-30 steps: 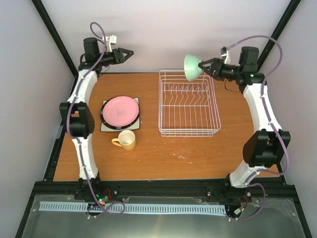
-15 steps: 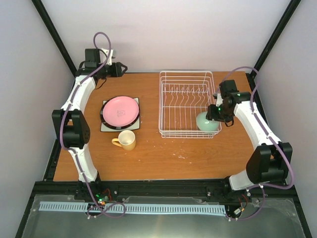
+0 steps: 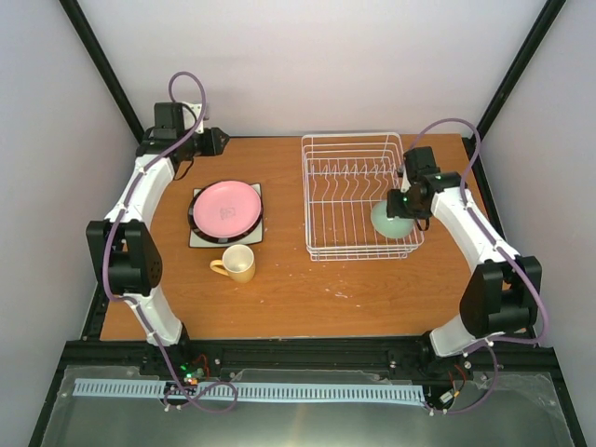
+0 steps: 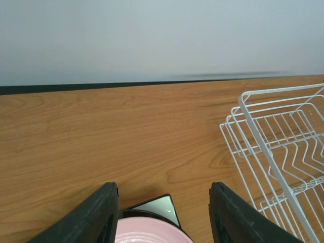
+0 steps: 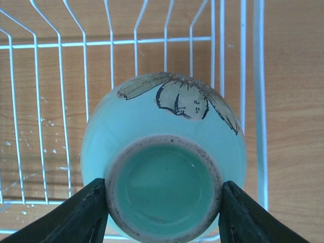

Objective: Load the mixed dishes into the dish rack

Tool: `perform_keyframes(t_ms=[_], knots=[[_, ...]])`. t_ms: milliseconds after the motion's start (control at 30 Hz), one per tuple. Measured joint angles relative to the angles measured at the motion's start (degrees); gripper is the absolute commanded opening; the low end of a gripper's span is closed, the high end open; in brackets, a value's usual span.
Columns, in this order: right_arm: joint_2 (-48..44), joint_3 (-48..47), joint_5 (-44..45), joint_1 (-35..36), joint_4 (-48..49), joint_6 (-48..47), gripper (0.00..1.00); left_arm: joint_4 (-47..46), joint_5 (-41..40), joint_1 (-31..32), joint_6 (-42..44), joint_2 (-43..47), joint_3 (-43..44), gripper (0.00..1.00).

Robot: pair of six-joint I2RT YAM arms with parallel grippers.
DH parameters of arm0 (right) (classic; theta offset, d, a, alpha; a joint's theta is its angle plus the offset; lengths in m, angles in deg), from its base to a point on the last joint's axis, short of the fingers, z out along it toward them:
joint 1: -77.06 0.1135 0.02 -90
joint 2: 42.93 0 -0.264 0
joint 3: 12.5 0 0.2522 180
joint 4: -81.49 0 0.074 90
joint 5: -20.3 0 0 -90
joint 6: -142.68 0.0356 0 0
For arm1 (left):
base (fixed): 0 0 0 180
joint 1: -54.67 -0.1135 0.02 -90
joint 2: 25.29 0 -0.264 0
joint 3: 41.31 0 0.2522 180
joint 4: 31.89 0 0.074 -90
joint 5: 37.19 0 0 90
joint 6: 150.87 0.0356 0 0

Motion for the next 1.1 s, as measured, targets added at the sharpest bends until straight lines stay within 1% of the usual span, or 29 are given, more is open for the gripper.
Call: perform_keyframes(t_ms=[300, 500, 733, 933, 1033, 1067, 1100], knots=[[5.6, -0.9, 0.7, 3.6, 3.8, -2.3, 0.03, 0.6, -3.3, 0.0, 0.7, 2.2, -4.2, 0.51], [6.5, -0.8, 1.4, 5.0, 5.1, -2.9, 0.03, 3.7, -4.5, 0.0, 2.7, 6.4, -6.7, 0.51], [8.3, 0.6, 1.7, 5.5, 7.6, -3.1, 0.03, 8.7, -4.8, 1.7, 10.2, 12.3, -8.0, 0.52], [10.8, 1.6, 2.9, 5.5, 8.3, -3.1, 0.03, 14.4, -8.1, 5.3, 16.5, 13.8, -9.4, 0.53], [11.7, 1.6, 3.5, 5.5, 9.0, -3.1, 0.09, 16.7, -9.5, 6.7, 18.7, 14.8, -11.0, 0.54], [12.0, 1.6, 3.7, 5.5, 9.1, -3.0, 0.13, 17.4, -10.0, 7.2, 19.4, 15.4, -11.8, 0.54], [12.4, 1.6, 3.8, 5.5, 9.2, -3.1, 0.21, 18.0, -10.3, 7.6, 20.0, 16.1, -12.7, 0.55]])
